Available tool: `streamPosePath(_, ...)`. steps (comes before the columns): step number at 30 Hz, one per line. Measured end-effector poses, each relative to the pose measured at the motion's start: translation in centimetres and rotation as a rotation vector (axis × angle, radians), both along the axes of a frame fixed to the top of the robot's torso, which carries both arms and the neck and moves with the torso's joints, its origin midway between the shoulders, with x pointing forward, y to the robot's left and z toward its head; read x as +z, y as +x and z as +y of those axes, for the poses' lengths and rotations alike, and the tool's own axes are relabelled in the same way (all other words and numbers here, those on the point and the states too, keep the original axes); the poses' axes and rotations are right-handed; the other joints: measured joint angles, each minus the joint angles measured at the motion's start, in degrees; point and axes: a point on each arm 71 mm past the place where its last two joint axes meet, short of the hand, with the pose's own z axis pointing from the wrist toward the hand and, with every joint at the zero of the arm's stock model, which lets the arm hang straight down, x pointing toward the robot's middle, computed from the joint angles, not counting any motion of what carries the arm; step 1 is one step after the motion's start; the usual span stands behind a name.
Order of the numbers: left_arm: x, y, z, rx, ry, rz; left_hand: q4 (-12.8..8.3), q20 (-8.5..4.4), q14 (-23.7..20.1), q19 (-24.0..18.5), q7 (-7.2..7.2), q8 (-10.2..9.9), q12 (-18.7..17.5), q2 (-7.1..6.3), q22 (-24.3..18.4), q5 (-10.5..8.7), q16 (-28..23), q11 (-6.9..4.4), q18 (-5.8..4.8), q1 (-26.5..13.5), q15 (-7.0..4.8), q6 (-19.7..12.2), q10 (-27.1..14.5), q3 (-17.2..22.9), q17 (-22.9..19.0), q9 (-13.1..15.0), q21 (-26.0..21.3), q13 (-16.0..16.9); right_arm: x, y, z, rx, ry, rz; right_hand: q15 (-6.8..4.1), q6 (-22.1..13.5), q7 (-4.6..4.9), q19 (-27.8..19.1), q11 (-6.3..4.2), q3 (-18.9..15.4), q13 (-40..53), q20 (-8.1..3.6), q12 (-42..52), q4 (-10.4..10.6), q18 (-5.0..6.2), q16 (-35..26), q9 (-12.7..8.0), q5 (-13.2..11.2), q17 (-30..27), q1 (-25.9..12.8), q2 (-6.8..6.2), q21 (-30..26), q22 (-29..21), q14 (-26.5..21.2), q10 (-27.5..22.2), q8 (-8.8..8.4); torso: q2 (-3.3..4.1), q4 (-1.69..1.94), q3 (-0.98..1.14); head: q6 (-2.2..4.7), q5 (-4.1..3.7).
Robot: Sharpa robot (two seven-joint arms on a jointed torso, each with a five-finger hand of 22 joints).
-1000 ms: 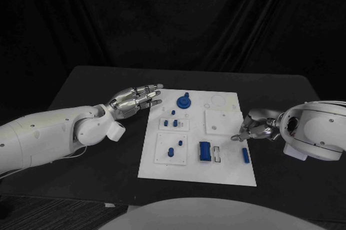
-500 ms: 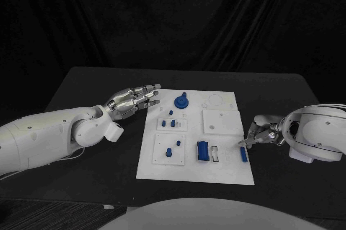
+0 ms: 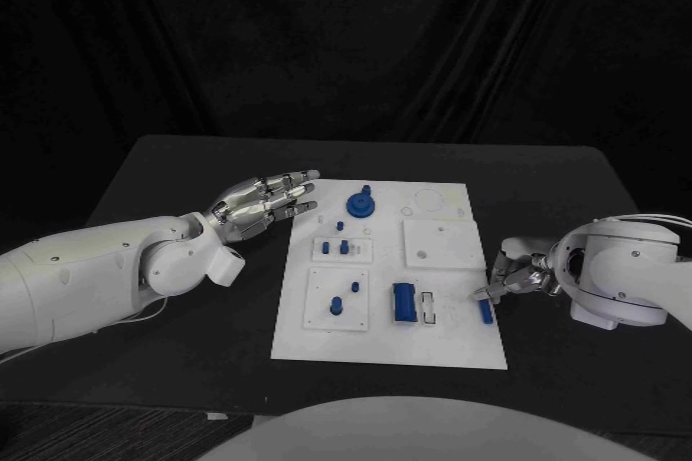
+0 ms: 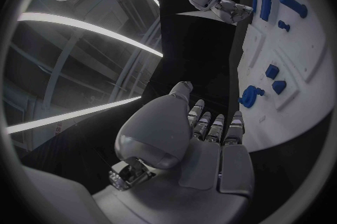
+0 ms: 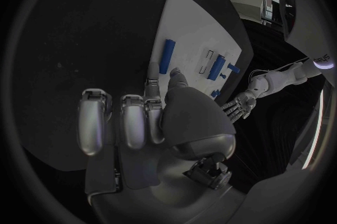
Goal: Assemble the parts on the task board
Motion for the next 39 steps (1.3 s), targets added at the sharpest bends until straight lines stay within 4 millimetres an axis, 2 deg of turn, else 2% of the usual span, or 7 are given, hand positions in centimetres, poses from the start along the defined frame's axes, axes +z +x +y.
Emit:
streamPosePath(13,0.0,0.0,0.1,0.001,0.0,0.001,0.0,0.0,0.0,0.0,0.0,0.0,0.0,0.0,0.0,0.0,0.0,0.0,0.01,0.0,0.0,0.0,0.0,0.0,0.0,0.0,0.0,0.0,-0.9,-0.1,0.7,0.018,-0.008,0.021,0.0,-0.9,1.09,0.0,0.02,0.3,0.0,-0.02,0.0,-2.0,0.0,-0.2,-1.6,-0.4,0.0,1.9,-0.88,-0.5,0.0,0.0,0.0,-2.83,0.0,0.02,-0.02,0.0,0.01)
streamPosePath(19,0.0,-0.1,0.1,0.001,0.0,0.002,0.0,0.0,0.0,0.0,0.0,0.0,0.0,0.0,0.0,0.0,0.0,0.0,0.0,0.0,0.0,0.0,0.0,0.0,0.0,0.0,0.0,0.0,-1.1,0.0,1.1,0.027,-0.006,0.021,0.18,-1.2,1.22,-0.2,0.2,2.1,0.2,0.16,-0.1,-5.4,0.0,-0.4,0.6,1.6,0.0,5.6,-1.58,-0.9,0.0,-0.1,-0.2,-2.84,-0.01,0.01,-0.02,0.0,-0.09)
streamPosePath(22,0.0,-0.1,0.1,0.001,0.0,0.002,0.0,0.0,0.0,0.0,0.0,0.0,0.0,0.0,0.0,0.0,0.0,0.0,0.0,0.0,0.0,0.0,0.0,0.0,0.0,0.0,0.0,0.0,-1.1,-0.1,1.3,0.031,-0.003,0.02,0.38,-1.4,1.34,-0.2,0.31,3.4,0.2,0.18,-0.4,-7.4,0.0,-0.4,1.5,4.7,0.0,6.7,-2.27,-1.2,0.0,0.0,-0.3,-2.85,-0.02,-0.03,-0.01,0.0,-0.18)
streamPosePath(26,0.0,-0.1,0.1,0.001,0.0,0.002,0.0,0.0,0.0,0.0,0.0,0.0,0.0,0.0,0.0,0.0,0.0,0.0,0.01,0.0,0.0,0.0,0.0,0.0,0.0,0.0,0.0,0.0,-1.1,-0.2,1.7,0.037,0.004,0.018,0.67,-1.5,1.54,-0.2,0.62,3.3,-0.2,0.18,-0.8,-7.6,0.0,-0.4,1.9,12.4,0.0,7.8,-3.42,-1.2,0.0,0.1,-0.2,-2.87,-0.01,-0.03,-0.01,0.0,-0.25)
streamPosePath(31,-0.1,-0.1,0.1,0.0,0.0,0.003,0.0,0.0,0.0,0.0,0.0,0.0,0.0,0.0,0.0,0.0,0.0,0.0,0.0,0.0,0.0,0.0,0.0,0.0,0.0,0.0,0.0,0.0,-1.1,-0.3,2.1,0.035,0.021,0.016,0.93,-1.1,2.17,-0.1,1.05,3.7,-0.2,0.51,-0.5,-7.2,0.01,-0.4,2.3,18.4,0.0,8.3,-3.91,-1.2,0.0,0.1,0.0,-3.61,-0.01,-0.01,-0.01,0.0,-0.21)
streamPosePath(35,-0.1,-0.1,0.1,0.0,0.0,0.003,0.0,0.0,0.0,0.0,0.0,0.0,0.0,0.0,0.0,0.0,0.0,0.0,0.0,0.0,0.0,0.0,0.0,0.0,0.0,0.0,0.0,0.0,-1.0,-0.5,2.3,0.025,0.046,0.017,1.1,-0.9,2.39,0.0,1.45,7.8,-0.1,0.99,-0.5,-4.3,0.01,-0.4,2.3,16.1,0.0,6.0,-3.91,-1.2,0.0,0.0,0.0,-6.36,-0.01,-0.01,0.0,0.0,-0.15)
streamPosePath(39,-0.1,-0.1,0.1,0.001,0.0,0.003,0.0,0.0,0.0,0.0,0.0,0.0,0.0,0.0,0.0,0.0,0.0,0.0,0.0,0.0,0.0,0.0,0.0,0.0,0.0,0.0,0.0,0.0,-1.0,-0.7,2.7,0.008,0.085,0.024,1.21,-0.6,2.86,-0.2,1.45,17.3,-0.1,1.2,-0.5,-9.3,0.01,-0.4,2.1,16.1,0.0,0.2,-5.7,-1.2,0.0,-0.1,0.0,-8.49,-0.01,0.0,0.01,0.0,-0.2)
